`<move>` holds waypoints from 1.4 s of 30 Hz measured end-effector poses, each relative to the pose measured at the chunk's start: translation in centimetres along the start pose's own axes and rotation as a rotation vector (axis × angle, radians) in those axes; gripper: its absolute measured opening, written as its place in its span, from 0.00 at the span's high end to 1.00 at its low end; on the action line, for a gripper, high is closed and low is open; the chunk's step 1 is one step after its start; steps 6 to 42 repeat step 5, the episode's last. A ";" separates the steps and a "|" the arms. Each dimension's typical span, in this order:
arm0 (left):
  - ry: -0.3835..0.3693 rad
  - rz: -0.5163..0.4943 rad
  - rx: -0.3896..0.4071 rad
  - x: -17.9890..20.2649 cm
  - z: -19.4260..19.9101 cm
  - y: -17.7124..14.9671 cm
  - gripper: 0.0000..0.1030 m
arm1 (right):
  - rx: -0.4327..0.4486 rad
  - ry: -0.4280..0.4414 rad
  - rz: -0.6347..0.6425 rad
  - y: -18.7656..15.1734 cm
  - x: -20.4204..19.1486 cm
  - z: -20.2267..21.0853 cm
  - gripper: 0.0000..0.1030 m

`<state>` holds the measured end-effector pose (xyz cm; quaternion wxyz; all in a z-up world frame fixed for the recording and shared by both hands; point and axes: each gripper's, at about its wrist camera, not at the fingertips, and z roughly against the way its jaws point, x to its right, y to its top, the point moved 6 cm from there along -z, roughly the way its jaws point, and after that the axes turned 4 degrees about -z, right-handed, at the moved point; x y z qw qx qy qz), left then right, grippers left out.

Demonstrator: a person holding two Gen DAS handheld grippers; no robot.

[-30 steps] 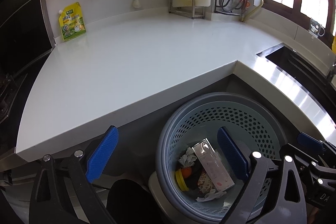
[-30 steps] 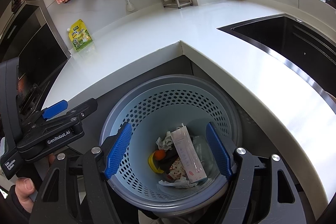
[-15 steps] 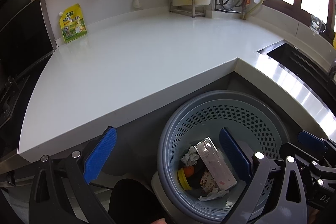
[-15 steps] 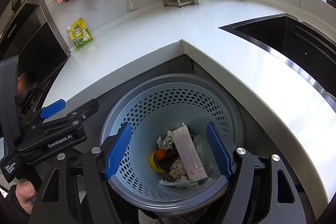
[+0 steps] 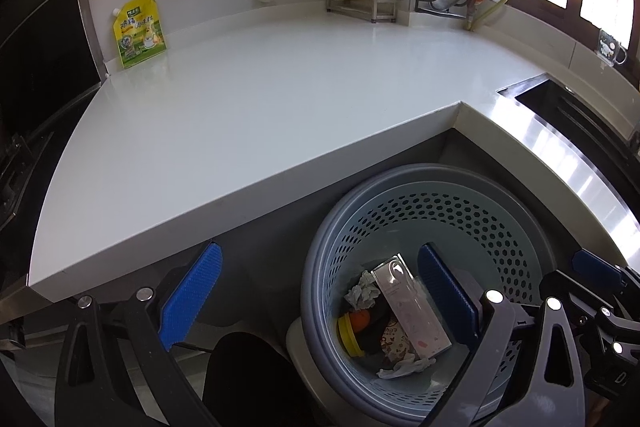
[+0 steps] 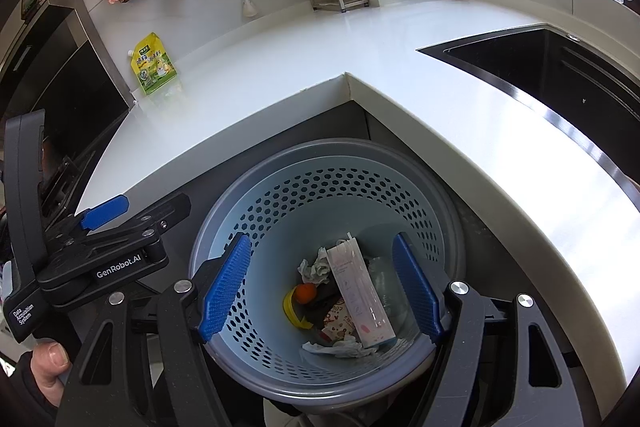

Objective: Collect trash

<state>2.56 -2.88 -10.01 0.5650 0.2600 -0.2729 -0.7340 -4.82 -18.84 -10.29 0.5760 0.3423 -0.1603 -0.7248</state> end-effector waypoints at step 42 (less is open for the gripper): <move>0.001 0.006 -0.004 -0.2 -0.1 -0.1 0.06 | 0.001 -0.001 -0.002 -0.1 0.1 -0.2 0.32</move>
